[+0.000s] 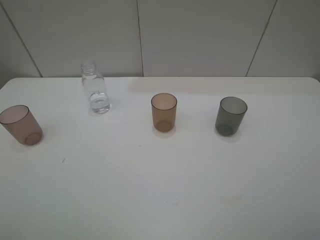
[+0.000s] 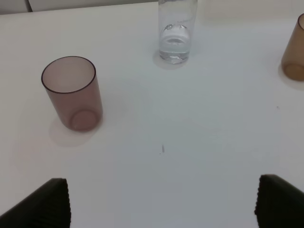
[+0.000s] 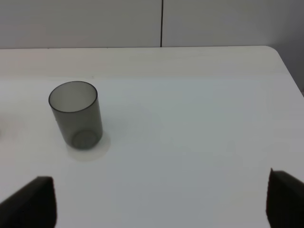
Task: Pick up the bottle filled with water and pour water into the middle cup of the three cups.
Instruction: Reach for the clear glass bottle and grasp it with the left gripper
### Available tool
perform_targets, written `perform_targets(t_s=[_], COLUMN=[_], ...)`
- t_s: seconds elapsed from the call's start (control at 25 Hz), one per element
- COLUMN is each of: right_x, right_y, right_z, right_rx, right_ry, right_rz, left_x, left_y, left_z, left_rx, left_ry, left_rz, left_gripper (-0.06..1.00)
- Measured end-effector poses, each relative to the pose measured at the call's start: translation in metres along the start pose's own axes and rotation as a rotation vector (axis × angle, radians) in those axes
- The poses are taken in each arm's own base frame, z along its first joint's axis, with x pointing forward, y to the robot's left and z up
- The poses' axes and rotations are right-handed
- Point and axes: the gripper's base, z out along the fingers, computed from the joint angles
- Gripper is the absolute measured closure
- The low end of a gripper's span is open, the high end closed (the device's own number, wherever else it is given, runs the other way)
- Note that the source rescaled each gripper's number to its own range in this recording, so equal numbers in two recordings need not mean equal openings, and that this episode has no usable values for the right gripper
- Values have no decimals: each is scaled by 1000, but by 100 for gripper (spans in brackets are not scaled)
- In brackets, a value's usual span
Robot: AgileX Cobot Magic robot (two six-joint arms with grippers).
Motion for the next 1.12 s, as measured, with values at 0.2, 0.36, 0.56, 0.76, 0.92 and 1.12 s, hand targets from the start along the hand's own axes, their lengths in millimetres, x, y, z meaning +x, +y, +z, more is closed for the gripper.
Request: perform_targets(t_s=[0.2,0.36,0.56,0.76,0.92,1.12], right_x=[0,0,0,0,0,0], right_y=[0,0,0,0,0,0], right_z=[0,0,0,0,0,0], right_rx=[0,0,0,0,0,0], right_ry=[0,0,0,0,0,0], right_rz=[0,0,0,0,0,0], left_x=[0,0,0,0,0,0], left_y=[0,0,0,0,0,0], left_z=[0,0,0,0,0,0], left_rx=[0,-1,-1,-1,-1,-1], left_ry=[0,0,0,0,0,0], left_rz=[0,0,0,0,0,0], left_gripper=[-6,-6,-6,-6,-6,-6])
